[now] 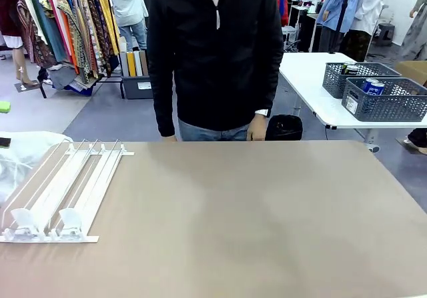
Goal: Retrieve and store the cans from the dispenser.
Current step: Pick up one can from the Automatic Can Dispenser and place it in the middle of the table.
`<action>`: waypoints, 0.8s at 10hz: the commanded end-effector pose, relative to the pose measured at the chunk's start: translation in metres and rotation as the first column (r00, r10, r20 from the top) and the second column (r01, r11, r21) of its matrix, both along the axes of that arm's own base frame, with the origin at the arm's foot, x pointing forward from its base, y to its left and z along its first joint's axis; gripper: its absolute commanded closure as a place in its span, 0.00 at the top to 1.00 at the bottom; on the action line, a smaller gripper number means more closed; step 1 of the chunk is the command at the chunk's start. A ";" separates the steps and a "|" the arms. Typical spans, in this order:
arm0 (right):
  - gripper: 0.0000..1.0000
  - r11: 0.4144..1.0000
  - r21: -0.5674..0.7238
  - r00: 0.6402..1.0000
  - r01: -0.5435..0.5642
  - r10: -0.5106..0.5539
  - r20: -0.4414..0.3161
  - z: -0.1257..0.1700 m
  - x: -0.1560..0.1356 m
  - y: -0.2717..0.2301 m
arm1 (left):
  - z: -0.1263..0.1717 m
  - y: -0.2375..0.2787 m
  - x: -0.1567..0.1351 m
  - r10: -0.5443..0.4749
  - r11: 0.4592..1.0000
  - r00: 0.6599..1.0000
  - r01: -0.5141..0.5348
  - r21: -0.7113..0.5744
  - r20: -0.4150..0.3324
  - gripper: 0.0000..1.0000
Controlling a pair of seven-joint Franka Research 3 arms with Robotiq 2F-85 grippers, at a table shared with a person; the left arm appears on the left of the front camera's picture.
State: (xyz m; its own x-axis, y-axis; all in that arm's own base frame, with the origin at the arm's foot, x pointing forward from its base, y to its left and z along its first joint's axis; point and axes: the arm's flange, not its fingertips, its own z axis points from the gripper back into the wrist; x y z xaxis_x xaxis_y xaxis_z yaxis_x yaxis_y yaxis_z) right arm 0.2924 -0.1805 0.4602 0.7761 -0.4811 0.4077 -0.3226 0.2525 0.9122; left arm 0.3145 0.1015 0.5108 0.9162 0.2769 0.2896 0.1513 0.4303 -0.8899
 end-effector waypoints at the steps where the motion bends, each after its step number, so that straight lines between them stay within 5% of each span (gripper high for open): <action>1: 1.00 1.000 0.015 1.000 0.007 -0.007 0.015 0.005 0.002 0.001 | 0.001 -0.001 0.001 0.000 1.000 1.000 0.000 -0.018 0.003 1.00; 8: 1.00 1.000 0.015 1.000 0.007 -0.007 0.015 0.005 0.002 0.001 | 0.001 -0.001 0.001 0.000 1.000 1.000 0.000 -0.018 0.003 1.00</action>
State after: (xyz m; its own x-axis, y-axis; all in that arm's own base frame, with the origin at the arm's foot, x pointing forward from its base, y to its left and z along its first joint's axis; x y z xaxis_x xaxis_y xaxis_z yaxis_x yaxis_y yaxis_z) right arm 0.2924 -0.1805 0.4602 0.7761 -0.4811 0.4077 -0.3226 0.2526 0.9122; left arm 0.3145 0.1015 0.5108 0.9162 0.2769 0.2896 0.1513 0.4303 -0.8899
